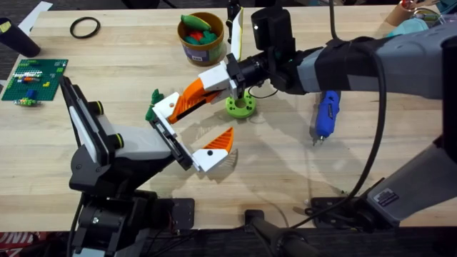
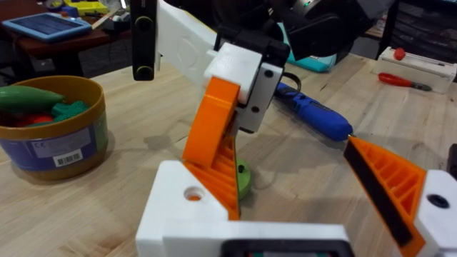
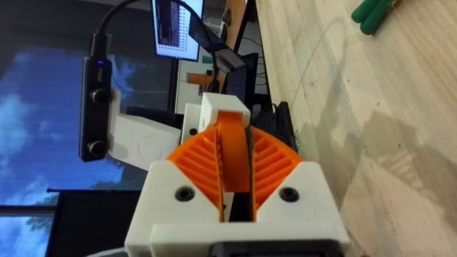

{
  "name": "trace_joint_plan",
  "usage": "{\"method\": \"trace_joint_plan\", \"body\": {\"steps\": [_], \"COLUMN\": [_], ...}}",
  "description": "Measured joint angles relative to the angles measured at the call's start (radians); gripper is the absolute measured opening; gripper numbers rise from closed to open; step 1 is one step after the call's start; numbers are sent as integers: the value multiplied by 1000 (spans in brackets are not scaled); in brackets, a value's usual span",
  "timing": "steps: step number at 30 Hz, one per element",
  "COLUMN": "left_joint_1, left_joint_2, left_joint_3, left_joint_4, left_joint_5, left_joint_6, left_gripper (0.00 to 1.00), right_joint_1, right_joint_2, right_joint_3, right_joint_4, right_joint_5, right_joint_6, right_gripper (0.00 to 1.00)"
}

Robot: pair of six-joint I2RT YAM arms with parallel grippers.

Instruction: Pick up the gripper from the table and insert it into the empty holder that is missing its gripper. Then pick up a screw, insert it into the mounting hole, and use the screwdriver to tighten it. Finally, clean up the table by picking up the vegetable and placing it into the bucket.

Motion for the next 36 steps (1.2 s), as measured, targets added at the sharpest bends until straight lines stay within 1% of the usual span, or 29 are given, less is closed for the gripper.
{"method": "trace_joint_plan", "body": {"steps": [9, 27, 36], "left_joint_1": [0, 0, 0], "left_joint_2": [0, 0, 0], "left_joint_3": [0, 0, 0], "left_joint_4": [-1, -1, -1], "left_joint_5": [2, 23, 34], "left_joint_6": [-10, -9, -9], "left_gripper": [983, 983, 983], "right_joint_1": [0, -8, -16], "right_joint_2": [0, 0, 0], "right_joint_3": [0, 0, 0], "right_joint_4": [-8, -11, 0], "right_joint_5": [-9, -67, -68], "right_joint_6": [7, 7, 7], "right_gripper": [169, 169, 169]}}
